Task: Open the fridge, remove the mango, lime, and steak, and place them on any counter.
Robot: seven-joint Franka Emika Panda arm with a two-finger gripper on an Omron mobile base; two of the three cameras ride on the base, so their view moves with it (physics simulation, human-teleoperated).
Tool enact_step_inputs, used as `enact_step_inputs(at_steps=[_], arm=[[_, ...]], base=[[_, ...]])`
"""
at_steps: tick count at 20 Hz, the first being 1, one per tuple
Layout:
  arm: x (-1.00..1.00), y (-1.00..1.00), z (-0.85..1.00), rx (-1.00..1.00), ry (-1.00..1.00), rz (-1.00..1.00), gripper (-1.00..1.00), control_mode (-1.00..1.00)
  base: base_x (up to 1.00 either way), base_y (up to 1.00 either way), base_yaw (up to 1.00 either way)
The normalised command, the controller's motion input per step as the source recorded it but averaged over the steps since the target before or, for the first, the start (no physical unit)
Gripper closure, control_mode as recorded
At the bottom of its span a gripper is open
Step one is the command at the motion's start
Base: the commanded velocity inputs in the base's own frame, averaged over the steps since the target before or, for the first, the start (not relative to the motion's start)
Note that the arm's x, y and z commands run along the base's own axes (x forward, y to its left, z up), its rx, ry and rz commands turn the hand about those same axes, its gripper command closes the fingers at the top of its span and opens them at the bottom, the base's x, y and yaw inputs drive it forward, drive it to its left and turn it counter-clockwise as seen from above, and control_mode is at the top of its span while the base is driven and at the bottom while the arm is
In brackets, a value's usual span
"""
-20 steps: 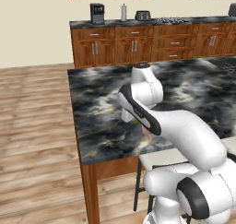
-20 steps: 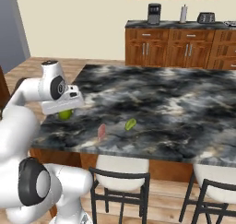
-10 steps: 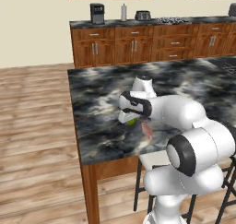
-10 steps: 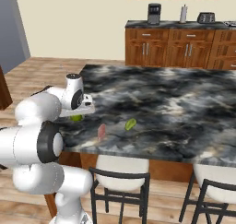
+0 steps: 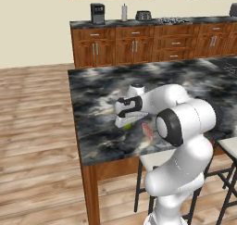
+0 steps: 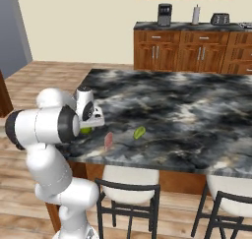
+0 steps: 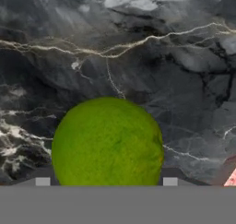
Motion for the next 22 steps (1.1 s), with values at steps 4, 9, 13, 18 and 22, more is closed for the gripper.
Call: enact_step_inputs(at_steps=[4, 9, 13, 18, 22], arm=[[0.19, 0.08, -0.47, 0.0, 0.02, 0.0, 1.0, -1.0], [0.01, 0.01, -0.42, 0.0, 0.0, 0.0, 1.0, -1.0], [0.03, 0.03, -0.44, 0.0, 0.0, 0.0, 1.0, -1.0], [0.0, 0.08, -0.32, -0.03, 0.06, 0.0, 1.0, -1.0], [0.0, 0.26, -0.37, -0.08, 0.01, 0.0, -1.0, -1.0]], base=[[0.0, 0.0, 0.0], [0.0, 0.0, 0.0], [0.0, 0.0, 0.0], [0.0, 0.0, 0.0], [0.0, 0.0, 0.0]])
